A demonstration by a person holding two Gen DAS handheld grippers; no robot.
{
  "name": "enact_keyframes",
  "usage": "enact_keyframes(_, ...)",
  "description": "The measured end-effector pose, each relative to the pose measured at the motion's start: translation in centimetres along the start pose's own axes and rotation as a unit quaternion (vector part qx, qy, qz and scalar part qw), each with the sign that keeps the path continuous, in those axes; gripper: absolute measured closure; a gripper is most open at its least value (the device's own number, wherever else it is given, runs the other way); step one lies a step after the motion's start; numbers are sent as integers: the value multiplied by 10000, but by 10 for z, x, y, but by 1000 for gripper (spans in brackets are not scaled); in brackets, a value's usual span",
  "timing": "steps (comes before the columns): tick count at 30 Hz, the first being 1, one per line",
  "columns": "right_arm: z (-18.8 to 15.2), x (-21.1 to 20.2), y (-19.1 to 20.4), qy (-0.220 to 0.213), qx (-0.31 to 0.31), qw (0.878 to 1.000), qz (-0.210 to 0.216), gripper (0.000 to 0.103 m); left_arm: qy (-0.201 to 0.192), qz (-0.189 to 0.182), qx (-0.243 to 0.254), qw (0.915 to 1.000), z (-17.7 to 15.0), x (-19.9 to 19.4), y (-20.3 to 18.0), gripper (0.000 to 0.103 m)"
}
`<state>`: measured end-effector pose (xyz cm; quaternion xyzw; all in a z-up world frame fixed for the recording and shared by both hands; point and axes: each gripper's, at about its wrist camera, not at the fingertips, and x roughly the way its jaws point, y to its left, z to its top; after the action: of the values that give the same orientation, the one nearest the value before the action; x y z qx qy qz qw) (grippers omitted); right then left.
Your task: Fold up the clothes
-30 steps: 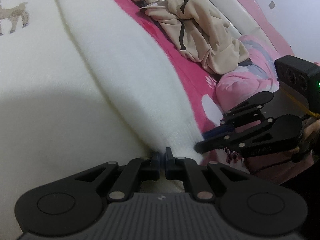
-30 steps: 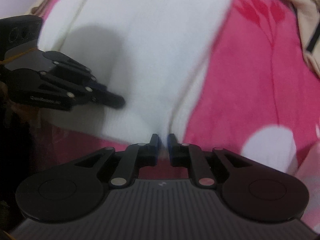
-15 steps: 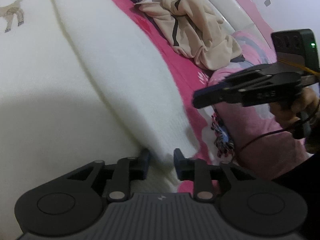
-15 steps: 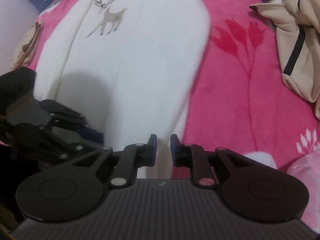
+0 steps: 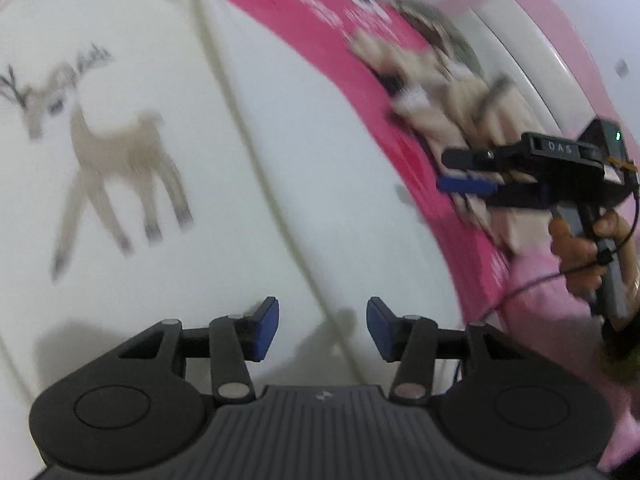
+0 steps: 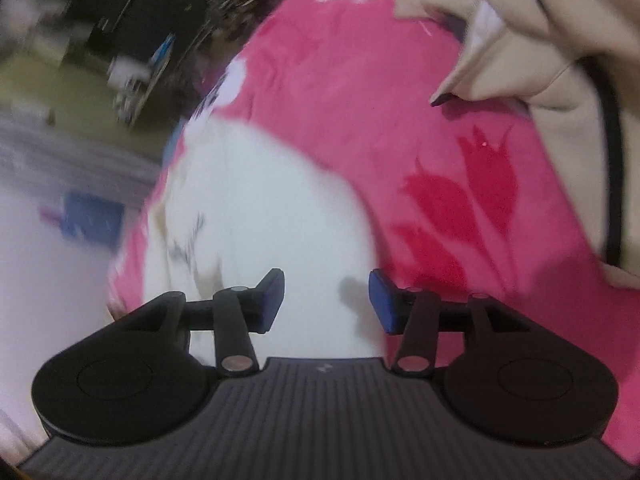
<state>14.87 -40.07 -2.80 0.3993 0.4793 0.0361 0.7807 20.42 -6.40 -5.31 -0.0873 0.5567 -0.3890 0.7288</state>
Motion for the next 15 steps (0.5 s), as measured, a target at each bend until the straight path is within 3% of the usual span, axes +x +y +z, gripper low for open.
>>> enact_keyframes(6,25,29,-27,129,841,9964,47,56,-386,-144,-462,9981,11,18,7,53)
enact_keyframes(12,18,42,-33,518,1137,9898,683,55,-553,27,13,9985,12,20,0,54)
enact_keyframes(15,15,34,-33,493,1160,9868,1021,55,-974,189,77,9950,14,3,-4,54)
